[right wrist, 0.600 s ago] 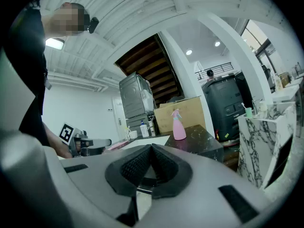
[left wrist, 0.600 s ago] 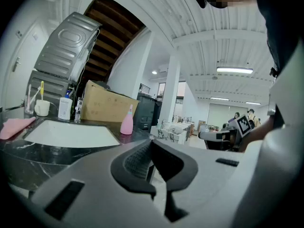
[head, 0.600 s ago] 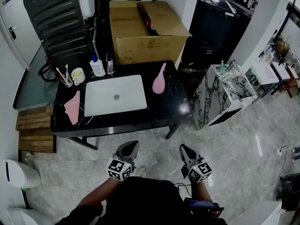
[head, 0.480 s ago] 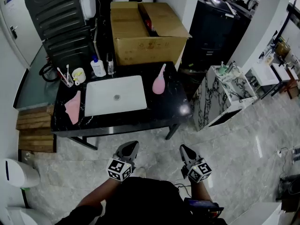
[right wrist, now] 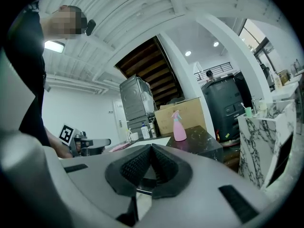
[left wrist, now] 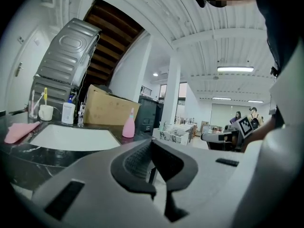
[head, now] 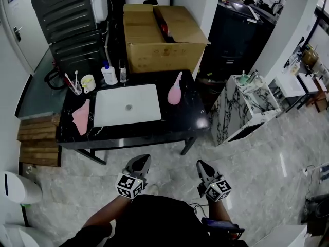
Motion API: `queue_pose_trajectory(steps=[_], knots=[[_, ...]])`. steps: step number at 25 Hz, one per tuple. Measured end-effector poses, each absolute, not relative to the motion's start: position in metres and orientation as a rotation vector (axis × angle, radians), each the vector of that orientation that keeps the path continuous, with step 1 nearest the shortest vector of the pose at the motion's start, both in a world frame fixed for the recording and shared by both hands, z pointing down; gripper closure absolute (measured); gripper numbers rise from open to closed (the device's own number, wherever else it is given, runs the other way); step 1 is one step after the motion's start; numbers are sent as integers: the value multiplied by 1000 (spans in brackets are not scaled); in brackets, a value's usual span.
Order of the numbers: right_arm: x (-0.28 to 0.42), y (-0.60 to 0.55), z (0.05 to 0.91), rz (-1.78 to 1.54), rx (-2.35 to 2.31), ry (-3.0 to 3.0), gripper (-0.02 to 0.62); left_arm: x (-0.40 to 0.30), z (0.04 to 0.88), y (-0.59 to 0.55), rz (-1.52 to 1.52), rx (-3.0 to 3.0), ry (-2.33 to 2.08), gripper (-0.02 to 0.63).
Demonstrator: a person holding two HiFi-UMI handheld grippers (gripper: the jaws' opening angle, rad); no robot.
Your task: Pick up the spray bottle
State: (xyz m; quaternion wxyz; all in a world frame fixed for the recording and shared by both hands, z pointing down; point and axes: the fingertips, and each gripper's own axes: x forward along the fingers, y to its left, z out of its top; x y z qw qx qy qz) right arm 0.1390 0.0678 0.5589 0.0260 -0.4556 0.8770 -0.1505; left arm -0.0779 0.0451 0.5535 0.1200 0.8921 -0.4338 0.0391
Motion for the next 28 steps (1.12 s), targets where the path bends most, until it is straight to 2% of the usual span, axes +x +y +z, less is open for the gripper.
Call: queue_pose_trajectory(steps=[28], knots=[[107,31,551,-459,-1489,2688,569,-109,561,2,82,2599,-1195,598]])
